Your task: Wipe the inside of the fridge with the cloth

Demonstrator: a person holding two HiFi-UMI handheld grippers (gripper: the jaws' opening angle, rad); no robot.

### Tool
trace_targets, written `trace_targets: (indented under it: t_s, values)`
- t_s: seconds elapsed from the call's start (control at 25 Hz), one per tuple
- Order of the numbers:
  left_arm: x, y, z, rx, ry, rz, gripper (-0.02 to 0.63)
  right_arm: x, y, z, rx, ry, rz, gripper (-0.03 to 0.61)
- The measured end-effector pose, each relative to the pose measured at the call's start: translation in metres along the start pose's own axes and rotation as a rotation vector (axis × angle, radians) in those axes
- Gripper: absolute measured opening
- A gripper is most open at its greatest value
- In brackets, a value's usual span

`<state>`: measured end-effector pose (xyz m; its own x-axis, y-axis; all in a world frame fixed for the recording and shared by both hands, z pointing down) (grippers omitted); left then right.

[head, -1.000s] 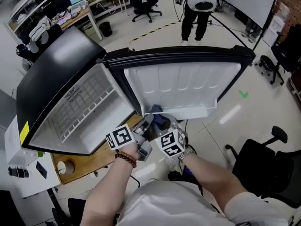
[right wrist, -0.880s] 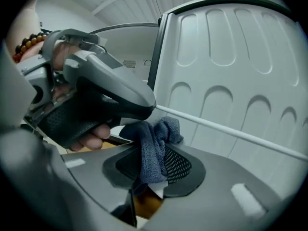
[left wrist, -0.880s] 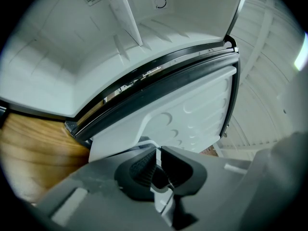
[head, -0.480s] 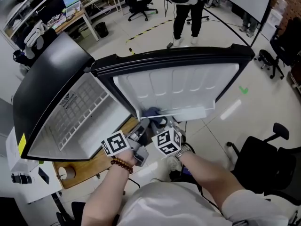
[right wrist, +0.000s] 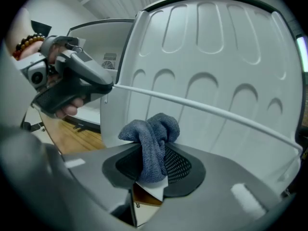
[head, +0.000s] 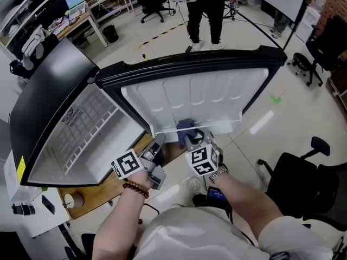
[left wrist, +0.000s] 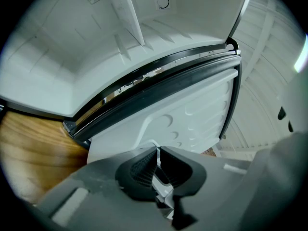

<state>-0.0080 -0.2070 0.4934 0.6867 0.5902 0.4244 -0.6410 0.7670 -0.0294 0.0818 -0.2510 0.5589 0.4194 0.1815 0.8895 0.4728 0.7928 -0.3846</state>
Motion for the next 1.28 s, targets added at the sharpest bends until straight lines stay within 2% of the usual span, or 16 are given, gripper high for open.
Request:
trace_targets:
  t_s: [0.12, 0.24, 0.4, 0.52, 0.64, 0.76, 1.28]
  values:
    - [0.001, -0.004, -0.008, 0.040, 0.050, -0.015, 0.025, 0.012, 0.006, -0.019, 0.039, -0.007, 0.023, 0.112]
    - [0.001, -0.002, -0.006, 0.036, 0.040, -0.009, 0.021, 0.023, 0.012, -0.038, 0.083, -0.016, 0.046, 0.112]
    - [-0.001, -0.003, -0.012, 0.059, 0.077, -0.042, 0.002, 0.034, 0.020, -0.064, 0.144, -0.032, 0.070, 0.112]
    - [-0.006, 0.003, -0.007, 0.040, 0.056, -0.048, 0.002, 0.043, 0.027, -0.080, 0.185, -0.048, 0.089, 0.112]
    - [-0.007, 0.009, 0.004, -0.013, 0.012, -0.036, 0.002, 0.050, 0.035, -0.096, 0.227, -0.069, 0.103, 0.112]
    - [-0.003, 0.004, -0.003, 0.028, 0.047, -0.043, 0.002, 0.057, 0.042, -0.110, 0.261, -0.093, 0.117, 0.112]
    - [0.003, -0.001, 0.003, -0.001, 0.018, -0.018, 0.002, 0.072, 0.068, -0.130, 0.340, -0.135, 0.158, 0.110]
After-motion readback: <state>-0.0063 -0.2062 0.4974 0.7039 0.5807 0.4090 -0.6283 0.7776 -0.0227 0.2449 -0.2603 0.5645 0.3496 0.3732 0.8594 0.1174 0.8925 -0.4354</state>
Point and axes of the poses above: the fingertips, and each gripper's own axes: y backward along the fingers, z to its left, x out of its underside, the point moved 1 cm from there along y, backward along the fingers, and after that the axes turned 7 degrees about x, right-handed, at the moved point
